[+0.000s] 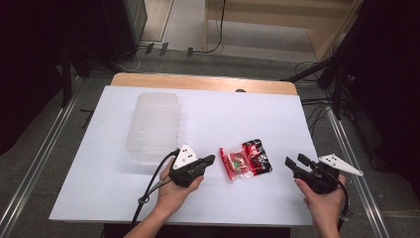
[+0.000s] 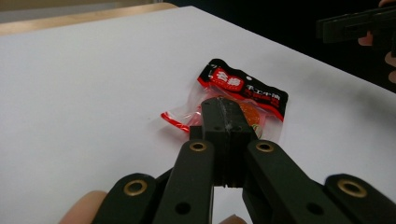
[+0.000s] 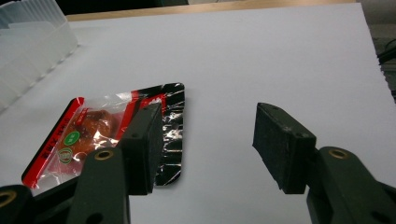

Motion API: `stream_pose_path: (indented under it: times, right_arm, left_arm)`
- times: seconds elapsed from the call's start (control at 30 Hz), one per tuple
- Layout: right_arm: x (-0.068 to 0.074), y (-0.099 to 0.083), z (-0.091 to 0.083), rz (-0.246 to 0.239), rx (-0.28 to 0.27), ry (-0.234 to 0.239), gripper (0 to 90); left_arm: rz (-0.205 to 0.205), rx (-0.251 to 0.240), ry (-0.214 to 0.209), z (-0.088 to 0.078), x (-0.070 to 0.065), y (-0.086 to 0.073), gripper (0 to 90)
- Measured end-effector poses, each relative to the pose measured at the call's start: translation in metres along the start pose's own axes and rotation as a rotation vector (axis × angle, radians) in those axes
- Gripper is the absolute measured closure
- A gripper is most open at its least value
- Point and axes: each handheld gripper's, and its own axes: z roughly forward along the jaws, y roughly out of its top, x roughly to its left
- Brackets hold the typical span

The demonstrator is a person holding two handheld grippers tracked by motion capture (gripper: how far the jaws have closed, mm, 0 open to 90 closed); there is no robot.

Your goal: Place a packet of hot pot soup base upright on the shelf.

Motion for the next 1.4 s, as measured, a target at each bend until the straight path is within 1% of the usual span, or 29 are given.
stream_pose_path:
  times: [0.1,0.2,0.3,0.33,0.4,0.43,0.5,0.6,0.63,0.67,0.7,0.73,0.77,0.83,0.9,0.93,0.97,1.0,1.03,1.1,1.17,1.2,1.23,1.33,1.4]
  right_arm:
    - [0.000,-0.001,0.004,0.012,0.009,0.012,41.9]
    - [0.002,-0.004,0.007,0.004,0.021,0.021,40.3]
    - [0.005,-0.007,0.008,-0.005,0.030,0.024,39.1]
    - [0.005,-0.008,0.007,-0.007,0.030,0.025,38.9]
    - [0.006,-0.009,0.006,-0.010,0.029,0.026,38.6]
    - [0.006,-0.009,0.005,-0.009,0.031,0.026,38.3]
    - [0.006,-0.011,0.004,-0.010,0.034,0.022,38.0]
    - [0.006,-0.012,0.004,-0.009,0.036,0.018,37.7]
    - [0.006,-0.012,0.004,-0.008,0.035,0.018,37.6]
    - [0.006,-0.012,0.004,-0.007,0.034,0.020,37.6]
    - [0.006,-0.013,0.003,-0.007,0.035,0.019,37.6]
    - [0.006,-0.013,0.003,-0.005,0.035,0.016,37.6]
    - [0.006,-0.013,0.002,-0.006,0.034,0.015,37.6]
    - [0.005,-0.014,0.002,-0.001,0.036,0.013,37.6]
    - [0.005,-0.014,0.003,-0.002,0.036,0.012,37.6]
    - [0.005,-0.015,0.003,0.003,0.041,0.013,37.6]
    - [0.005,-0.015,0.003,-0.002,0.041,0.013,37.6]
    - [0.005,-0.015,0.004,-0.003,0.041,0.013,37.6]
    - [0.006,-0.016,0.004,-0.003,0.042,0.016,37.5]
    - [0.007,-0.016,0.004,-0.007,0.044,0.021,37.4]
    - [0.007,-0.017,0.004,-0.012,0.043,0.019,36.0]
    - [0.008,-0.017,0.003,-0.010,0.041,0.014,34.9]
    - [0.008,-0.017,0.003,-0.013,0.038,0.019,34.7]
    - [0.010,-0.016,0.002,-0.018,0.036,0.031,34.1]
    - [0.012,-0.015,0.002,-0.016,0.030,0.051,33.6]
  left_arm:
    - [-0.003,0.015,-0.018,0.012,-0.002,0.001,90.0]
    - [-0.003,0.027,-0.023,0.022,-0.004,0.003,90.0]
    - [0.012,0.065,-0.016,0.032,-0.005,0.000,90.0]
    - [0.019,0.083,-0.005,0.035,-0.005,-0.001,90.0]
    - [0.020,0.116,-0.007,0.039,-0.004,-0.004,90.0]
    - [0.027,0.144,0.007,0.042,-0.003,-0.006,90.0]
    - [0.019,0.158,0.015,0.045,-0.002,-0.008,90.0]
    - [0.019,0.187,0.017,0.049,-0.001,-0.010,90.0]
    - [0.025,0.194,0.018,0.050,-0.002,-0.010,90.0]
    - [0.026,0.186,0.016,0.050,-0.003,-0.010,90.0]
    - [0.016,0.173,0.010,0.049,-0.003,-0.010,90.0]
    - [-0.003,0.153,-0.003,0.047,-0.002,-0.008,90.0]
    - [-0.016,0.128,-0.010,0.046,-0.003,-0.006,90.0]
    - [-0.004,0.105,-0.003,0.046,-0.004,-0.004,90.0]
    - [0.012,0.127,0.001,0.049,-0.005,-0.005,90.0]
    - [0.030,0.152,0.014,0.051,-0.004,-0.006,90.0]
    - [0.029,0.173,0.019,0.053,-0.003,-0.008,90.0]
    - [0.020,0.190,0.021,0.055,-0.003,-0.010,90.0]
    - [0.019,0.195,0.026,0.055,-0.003,-0.010,90.0]
    - [0.033,0.213,0.042,0.056,-0.005,-0.009,90.0]
    - [0.047,0.265,0.056,0.058,-0.007,-0.011,90.0]
    - [0.048,0.276,0.056,0.059,-0.007,-0.011,90.0]
    - [0.051,0.292,0.056,0.060,-0.007,-0.012,90.0]
    - [0.051,0.297,0.053,0.060,-0.007,-0.013,90.0]
    - [0.053,0.291,0.056,0.060,-0.007,-0.013,90.0]
